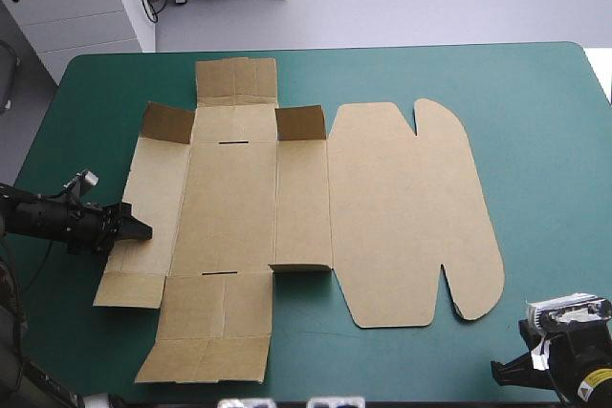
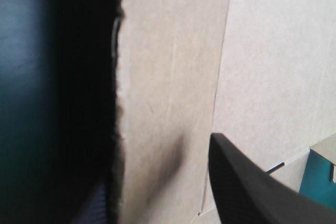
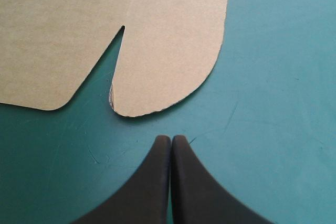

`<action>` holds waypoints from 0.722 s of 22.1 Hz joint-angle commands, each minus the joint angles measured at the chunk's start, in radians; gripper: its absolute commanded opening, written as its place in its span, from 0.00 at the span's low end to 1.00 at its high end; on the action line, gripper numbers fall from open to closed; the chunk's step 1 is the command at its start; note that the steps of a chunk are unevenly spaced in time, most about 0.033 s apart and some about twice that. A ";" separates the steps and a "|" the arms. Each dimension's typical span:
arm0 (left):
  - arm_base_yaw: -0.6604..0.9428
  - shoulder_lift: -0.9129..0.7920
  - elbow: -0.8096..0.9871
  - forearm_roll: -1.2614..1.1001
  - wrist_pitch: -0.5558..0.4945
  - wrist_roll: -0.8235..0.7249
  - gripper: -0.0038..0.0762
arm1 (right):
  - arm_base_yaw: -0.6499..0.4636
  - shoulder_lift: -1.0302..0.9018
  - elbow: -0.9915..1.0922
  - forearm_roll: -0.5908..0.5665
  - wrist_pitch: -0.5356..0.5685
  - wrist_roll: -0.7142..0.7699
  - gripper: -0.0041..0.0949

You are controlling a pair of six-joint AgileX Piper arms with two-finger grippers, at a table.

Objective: Fold the box

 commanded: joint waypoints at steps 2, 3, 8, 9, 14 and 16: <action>-0.052 -0.019 0.025 0.005 0.083 0.006 0.50 | -0.007 0.012 -0.025 -0.011 -0.053 -0.003 0.03; -0.080 -0.019 0.025 0.002 0.083 0.006 0.50 | -0.007 0.012 -0.025 -0.011 -0.053 -0.003 0.03; -0.158 -0.019 0.020 0.002 0.076 0.010 0.50 | -0.007 0.012 -0.025 -0.011 -0.053 -0.003 0.03; -0.166 -0.019 0.017 0.002 0.072 0.012 0.50 | -0.007 0.012 -0.025 -0.011 -0.053 -0.003 0.03; -0.169 -0.019 0.001 -0.005 0.070 0.005 0.46 | -0.007 0.012 -0.025 -0.011 -0.053 -0.003 0.03; -0.169 -0.019 0.001 -0.015 0.065 0.005 0.37 | -0.007 0.012 -0.025 -0.011 -0.053 -0.003 0.03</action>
